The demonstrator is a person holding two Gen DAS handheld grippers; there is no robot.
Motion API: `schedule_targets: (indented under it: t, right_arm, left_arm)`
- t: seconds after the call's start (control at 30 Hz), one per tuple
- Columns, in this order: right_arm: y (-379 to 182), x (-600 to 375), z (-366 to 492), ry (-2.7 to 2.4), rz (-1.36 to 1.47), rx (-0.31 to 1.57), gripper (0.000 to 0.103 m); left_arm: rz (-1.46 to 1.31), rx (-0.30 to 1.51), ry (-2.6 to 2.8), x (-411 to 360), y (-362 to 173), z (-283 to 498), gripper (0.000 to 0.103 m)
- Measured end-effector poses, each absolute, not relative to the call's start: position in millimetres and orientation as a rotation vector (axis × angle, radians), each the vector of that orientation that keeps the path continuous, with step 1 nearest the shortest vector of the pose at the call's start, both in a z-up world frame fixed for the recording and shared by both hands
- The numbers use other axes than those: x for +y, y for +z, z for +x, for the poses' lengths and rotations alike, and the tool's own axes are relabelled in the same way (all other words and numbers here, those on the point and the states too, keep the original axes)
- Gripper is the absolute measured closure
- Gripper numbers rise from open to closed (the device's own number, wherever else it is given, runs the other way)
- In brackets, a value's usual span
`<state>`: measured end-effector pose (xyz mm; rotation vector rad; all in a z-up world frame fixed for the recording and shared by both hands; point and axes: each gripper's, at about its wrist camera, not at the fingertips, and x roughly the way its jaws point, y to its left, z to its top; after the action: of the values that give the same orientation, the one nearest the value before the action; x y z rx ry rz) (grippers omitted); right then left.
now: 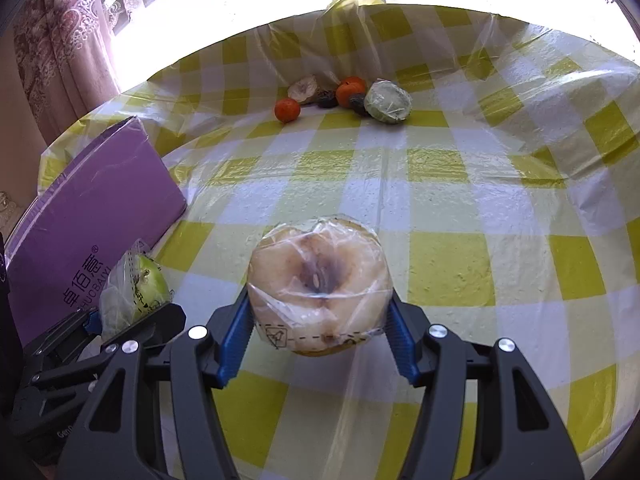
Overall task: Organize fruits
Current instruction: 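Carry both bagged items into the purple box and open both tools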
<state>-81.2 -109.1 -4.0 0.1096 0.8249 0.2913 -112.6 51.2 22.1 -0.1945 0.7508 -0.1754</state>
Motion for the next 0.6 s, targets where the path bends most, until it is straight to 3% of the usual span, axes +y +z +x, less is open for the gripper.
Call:
schedule_targets:
  t: [0.23, 0.6]
  right_arm:
    - [14, -108, -100, 0.299, 0.151, 0.673, 0.043]
    - [83, -62, -178, 0.484, 0.149, 0.235, 0.043]
  left_arm:
    - [-0.158, 0.563, -0.137, 52, 40, -155, 0.046]
    - [-0.084, 0.060, 0.135, 85, 102, -263, 0.046]
